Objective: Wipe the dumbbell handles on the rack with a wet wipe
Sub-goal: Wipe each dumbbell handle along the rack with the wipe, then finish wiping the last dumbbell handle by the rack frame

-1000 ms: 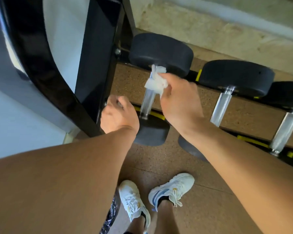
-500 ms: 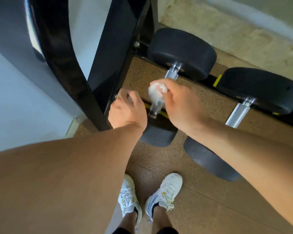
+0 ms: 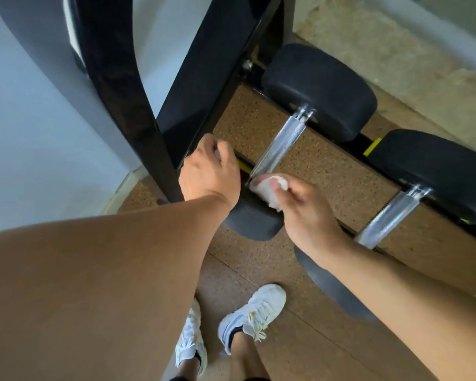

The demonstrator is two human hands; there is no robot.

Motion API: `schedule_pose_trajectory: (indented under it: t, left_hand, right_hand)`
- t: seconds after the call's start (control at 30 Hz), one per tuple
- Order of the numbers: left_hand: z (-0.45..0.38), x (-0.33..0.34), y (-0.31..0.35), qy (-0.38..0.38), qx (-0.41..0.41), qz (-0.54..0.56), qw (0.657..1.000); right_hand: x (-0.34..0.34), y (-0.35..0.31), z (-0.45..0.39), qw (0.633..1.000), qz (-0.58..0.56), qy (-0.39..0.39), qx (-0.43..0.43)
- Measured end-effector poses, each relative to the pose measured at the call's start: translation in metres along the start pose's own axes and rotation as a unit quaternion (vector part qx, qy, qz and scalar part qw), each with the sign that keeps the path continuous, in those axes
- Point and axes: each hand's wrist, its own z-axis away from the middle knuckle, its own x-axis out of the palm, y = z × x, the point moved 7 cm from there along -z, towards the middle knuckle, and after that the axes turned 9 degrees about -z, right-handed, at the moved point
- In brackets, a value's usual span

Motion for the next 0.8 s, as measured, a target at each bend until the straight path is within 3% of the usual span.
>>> schedule_pose_trajectory:
  t: [0.07,0.1,0.17,0.2,0.27,0.33,0.4,0.47,0.5,0.6,0.73,0.8]
  left_hand:
    - [0.0,0.0,0.001,-0.004,-0.003,0.006,1.0]
    - [0.0,0.0,0.001,-0.005,-0.006,0.009,1.0]
    - [0.001,-0.001,0.001,-0.005,-0.009,0.01,1.0]
    - [0.001,-0.002,0.001,-0.006,-0.008,0.011,1.0]
    - [0.001,-0.002,0.001,-0.009,-0.005,0.014,1.0]
    - [0.0,-0.003,0.002,-0.004,-0.006,0.019,1.0]
    - [-0.001,-0.005,0.001,0.004,-0.009,0.022,1.0]
    - [-0.002,-0.004,0.0,0.01,-0.011,0.029,0.999]
    - [-0.002,-0.004,-0.002,0.011,-0.016,0.037,0.999]
    - [0.001,-0.007,-0.002,0.002,-0.017,0.07,0.997]
    - [0.023,-0.025,-0.032,-0.018,-0.045,0.187,0.981]
    - [0.046,-0.038,-0.075,-0.031,-0.091,0.241,0.966]
  right_hand:
    - [-0.037,0.013,0.008,0.969,-0.11,0.197,0.099]
    - [-0.05,0.027,0.004,0.943,-0.118,0.257,0.175]
    - [-0.051,0.03,-0.01,0.897,-0.118,0.294,0.308]
    - [-0.043,0.023,-0.024,0.896,-0.124,0.264,0.335]
    - [-0.033,0.012,-0.051,0.898,-0.194,0.258,0.298]
    - [-0.02,-0.009,-0.058,0.929,-0.095,0.247,0.26]
    - [-0.014,-0.013,-0.053,0.925,-0.061,0.295,0.232]
    - [-0.009,-0.015,-0.036,0.947,0.076,0.232,0.209]
    - [0.001,-0.007,-0.033,0.952,0.175,0.159,0.196]
    - [0.018,-0.008,-0.017,0.933,0.335,0.027,0.128]
    - [0.022,-0.032,-0.008,0.9,0.429,-0.04,0.068]
    - [0.029,-0.054,0.005,0.907,0.42,0.006,0.021]
